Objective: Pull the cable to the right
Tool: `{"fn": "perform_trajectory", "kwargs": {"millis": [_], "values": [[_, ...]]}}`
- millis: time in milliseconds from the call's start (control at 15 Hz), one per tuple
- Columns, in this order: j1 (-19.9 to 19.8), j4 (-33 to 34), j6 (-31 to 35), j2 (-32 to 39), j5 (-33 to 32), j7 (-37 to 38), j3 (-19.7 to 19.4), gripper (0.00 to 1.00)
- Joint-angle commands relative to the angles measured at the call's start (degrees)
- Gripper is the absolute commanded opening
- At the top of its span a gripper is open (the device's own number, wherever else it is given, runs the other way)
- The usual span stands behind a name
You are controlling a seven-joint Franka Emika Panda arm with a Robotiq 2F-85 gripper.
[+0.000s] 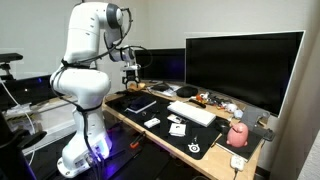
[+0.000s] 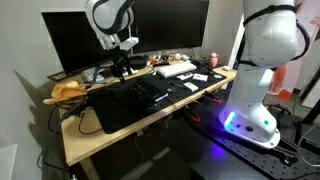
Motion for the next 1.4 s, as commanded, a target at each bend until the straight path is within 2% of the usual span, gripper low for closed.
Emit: {"fn": "perform_trajectory", "kwargs": {"millis": [0,533,1133,1200,1333], "values": [[1.4,4.1,2.0,5.0,-4.8,1.0,-1.0,1.00],[5.6,12.9,3.3,13.9,-11.2,1.8,-1.8,1.00],[8.3,22.9,1.3,21.6,-10.6,1.4,-2.8,1.00],[8.3,23.9,1.1,22.4,-10.4,1.3,-2.8,0.87],[8.4,25.3,0.7,23.6,-10.3,1.1,-2.9,0.68]]}}
